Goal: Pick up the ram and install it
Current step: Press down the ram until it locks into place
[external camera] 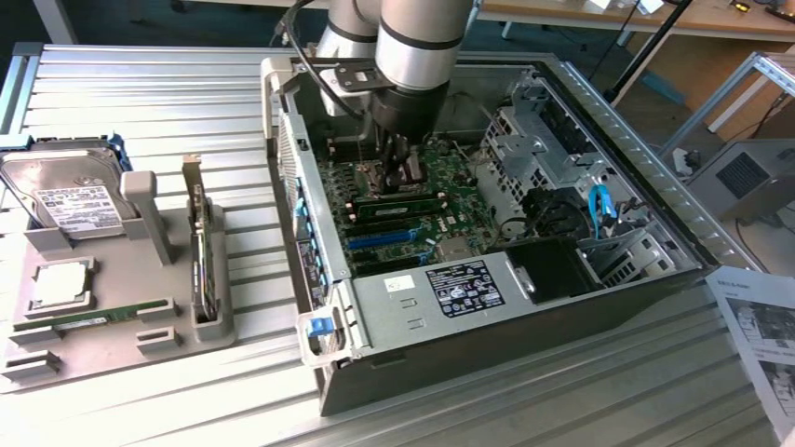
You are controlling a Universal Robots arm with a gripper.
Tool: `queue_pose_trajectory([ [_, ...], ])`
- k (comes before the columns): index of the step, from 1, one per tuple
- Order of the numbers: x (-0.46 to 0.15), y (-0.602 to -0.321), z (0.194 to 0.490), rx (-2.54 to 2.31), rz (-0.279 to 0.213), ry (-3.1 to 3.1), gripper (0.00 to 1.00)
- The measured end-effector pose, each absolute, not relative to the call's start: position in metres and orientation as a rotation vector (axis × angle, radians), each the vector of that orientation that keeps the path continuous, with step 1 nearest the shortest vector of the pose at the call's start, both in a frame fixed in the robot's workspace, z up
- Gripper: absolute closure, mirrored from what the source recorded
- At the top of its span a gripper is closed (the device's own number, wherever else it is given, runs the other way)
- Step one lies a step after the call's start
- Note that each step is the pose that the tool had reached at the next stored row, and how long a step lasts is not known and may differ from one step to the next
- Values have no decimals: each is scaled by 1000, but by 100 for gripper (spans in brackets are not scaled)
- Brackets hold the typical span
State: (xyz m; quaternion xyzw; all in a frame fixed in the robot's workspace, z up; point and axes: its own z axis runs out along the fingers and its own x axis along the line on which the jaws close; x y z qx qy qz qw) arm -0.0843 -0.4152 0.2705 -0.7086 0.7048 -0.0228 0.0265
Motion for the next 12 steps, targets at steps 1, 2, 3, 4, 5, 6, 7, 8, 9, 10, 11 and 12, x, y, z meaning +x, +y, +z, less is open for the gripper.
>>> queue_pose_trajectory([
  [1,-84,-415,271,-2189,-71,2177,89],
  [2,-84,-415,271,-2189,-71,2177,89],
  [3,-84,-415,271,-2189,-71,2177,89],
  [4,-84,-415,271,-2189,-71,2177,89],
  [5,-84,-415,271,-2189,-71,2177,89],
  [6,-84,-415,271,-2189,-71,2177,89],
  [7,-84,-415,271,-2189,-71,2177,89],
  [8,-84,-415,271,-2190,-71,2178,89],
  [9,-84,-415,271,-2191,-69,2179,89],
  [10,-84,-415,271,-2192,-67,2180,89],
  [11,-83,-415,271,-2195,-63,2183,89],
  [12,-82,-415,271,-2197,-60,2185,89],
])
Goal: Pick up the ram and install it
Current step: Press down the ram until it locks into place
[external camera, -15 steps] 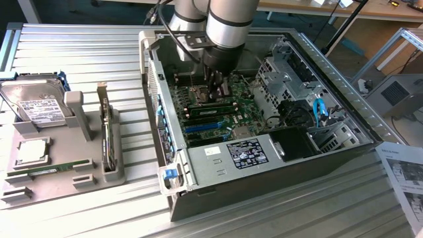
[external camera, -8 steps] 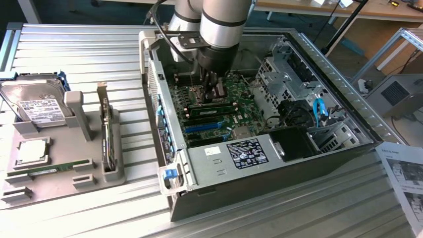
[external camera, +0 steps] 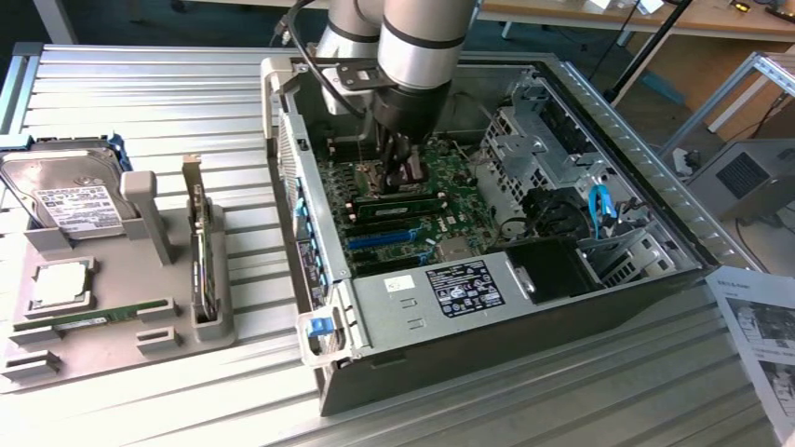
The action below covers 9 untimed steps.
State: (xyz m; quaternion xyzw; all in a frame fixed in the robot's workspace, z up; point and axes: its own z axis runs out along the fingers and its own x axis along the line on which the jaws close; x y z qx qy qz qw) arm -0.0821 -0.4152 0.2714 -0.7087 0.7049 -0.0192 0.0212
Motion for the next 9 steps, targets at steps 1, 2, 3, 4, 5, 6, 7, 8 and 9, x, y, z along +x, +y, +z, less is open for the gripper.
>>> queue_pose_trajectory([
  [1,-82,-415,271,-2199,-57,2187,89],
  [2,-81,-415,272,-2201,-53,2189,89],
  [3,-80,-415,272,-2203,-50,2191,89],
  [4,-79,-415,272,-2205,-45,2193,89],
  [5,-79,-415,272,-2207,-42,2195,89],
  [6,-78,-415,272,-2209,-39,2197,89],
  [7,-77,-415,272,-2211,-36,2199,89],
  [8,-76,-415,272,-2213,-33,2201,89],
  [9,-75,-415,272,-2216,-30,2204,89],
])
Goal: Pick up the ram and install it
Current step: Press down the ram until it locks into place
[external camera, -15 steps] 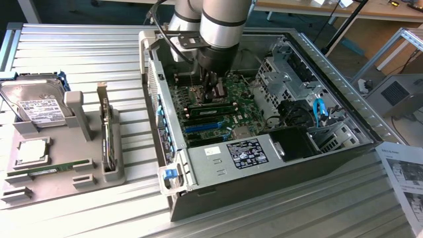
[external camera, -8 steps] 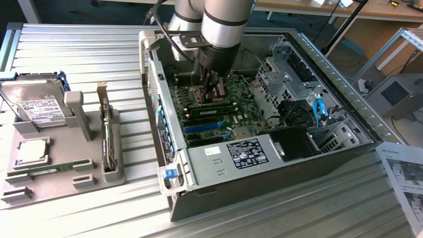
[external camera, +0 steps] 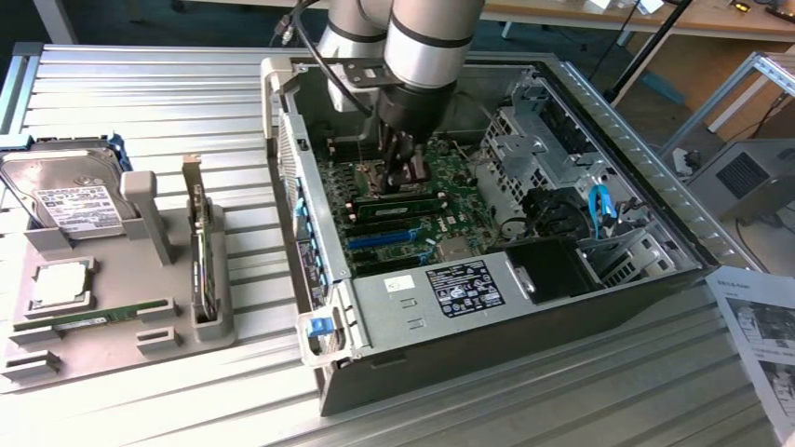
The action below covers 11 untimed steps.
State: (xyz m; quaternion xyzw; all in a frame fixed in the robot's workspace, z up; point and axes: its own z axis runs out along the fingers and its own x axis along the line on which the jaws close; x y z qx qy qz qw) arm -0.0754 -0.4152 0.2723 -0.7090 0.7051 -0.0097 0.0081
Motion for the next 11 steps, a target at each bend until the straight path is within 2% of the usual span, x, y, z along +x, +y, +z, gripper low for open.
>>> queue_pose_trajectory([
  [11,-69,-415,273,-2233,-5,2221,89],
])
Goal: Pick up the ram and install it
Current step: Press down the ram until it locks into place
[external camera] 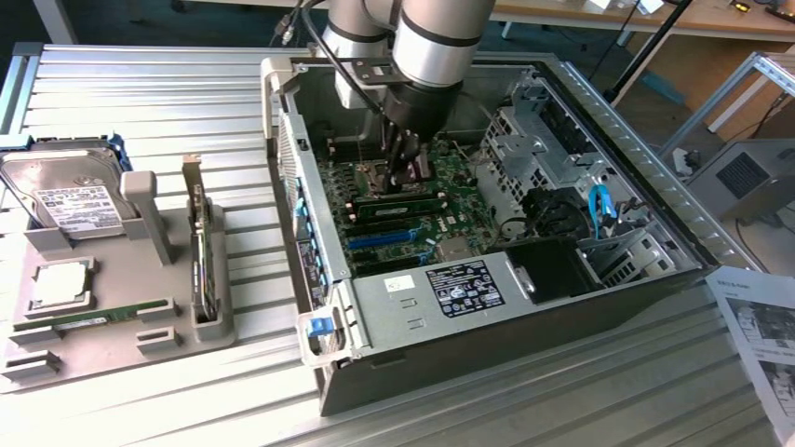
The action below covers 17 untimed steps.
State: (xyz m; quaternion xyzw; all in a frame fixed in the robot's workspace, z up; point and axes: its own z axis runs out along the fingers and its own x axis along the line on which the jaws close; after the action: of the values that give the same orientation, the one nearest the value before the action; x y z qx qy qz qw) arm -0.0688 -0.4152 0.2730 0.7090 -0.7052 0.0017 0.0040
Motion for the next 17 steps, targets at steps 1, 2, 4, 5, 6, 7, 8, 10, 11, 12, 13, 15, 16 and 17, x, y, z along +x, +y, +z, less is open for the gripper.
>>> queue_pose_trajectory([
  [1,-69,-415,273,2222,5,-2210,89],
  [2,-69,-415,273,2222,5,-2210,89],
  [4,-69,-415,273,2222,5,-2210,89],
  [5,-69,-415,273,2222,5,-2210,89],
  [6,-69,-415,273,2222,5,-2210,89],
  [7,-69,-415,273,2222,5,-2210,89],
  [8,-69,-415,273,2222,5,-2210,89],
  [10,-69,-415,273,2222,5,-2209,89],
  [11,-72,-415,273,2222,5,-2210,89],
  [12,-74,-415,273,2222,5,-2210,89],
  [13,-76,-415,273,2222,5,-2210,89],
  [15,-81,-415,272,2222,5,-2210,89],
  [16,-83,-415,272,2222,5,-2210,89],
  [17,-86,-415,272,2222,5,-2209,89],
])
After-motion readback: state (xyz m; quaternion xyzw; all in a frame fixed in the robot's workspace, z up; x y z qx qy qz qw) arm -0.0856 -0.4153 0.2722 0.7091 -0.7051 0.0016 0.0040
